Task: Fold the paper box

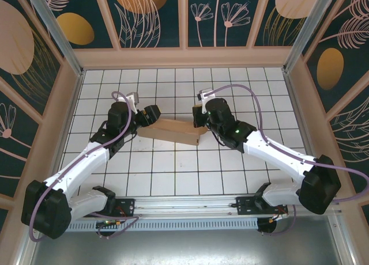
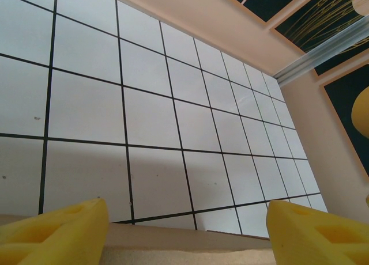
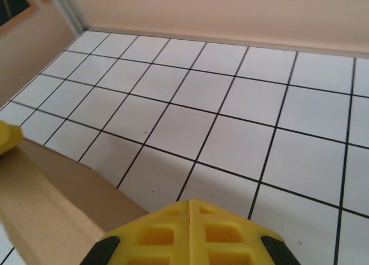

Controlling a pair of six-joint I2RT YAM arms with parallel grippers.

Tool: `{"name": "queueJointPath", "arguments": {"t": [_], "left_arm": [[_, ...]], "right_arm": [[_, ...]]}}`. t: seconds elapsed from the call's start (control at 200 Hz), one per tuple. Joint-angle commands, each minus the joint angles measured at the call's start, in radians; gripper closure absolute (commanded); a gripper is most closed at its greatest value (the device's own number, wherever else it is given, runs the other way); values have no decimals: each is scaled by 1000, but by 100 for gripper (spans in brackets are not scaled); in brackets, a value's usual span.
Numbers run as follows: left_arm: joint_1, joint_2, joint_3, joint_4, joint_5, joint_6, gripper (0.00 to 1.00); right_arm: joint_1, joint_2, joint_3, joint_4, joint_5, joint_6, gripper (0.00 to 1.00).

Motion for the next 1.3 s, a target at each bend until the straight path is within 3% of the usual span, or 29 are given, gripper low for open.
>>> {"name": "queueJointPath", "arguments": {"t": [0.0,0.23,0.46,0.736,0.956,1.291], "left_arm": [[-3,23,-46,-143,26,-11,28],[-3,28,-48,-141,20,-9,28],[-3,29,-48,-138,21,-12,28],[-3,21,-51,-142,24,-25,28],[-3,-34,-99,-109,44,-98,28],[-5,-49,-159,-78,21,-187,28]], "right_arm": [[-9,-1,-24,-8,29,97,100],[-17,60,1,-11,-59,116,100],[-22,213,32,-99,-30,152,100],[-19,246,13,-122,37,116,100],[-18,230,10,-68,94,25,100],[-16,329,46,7,116,-61,100]]}}
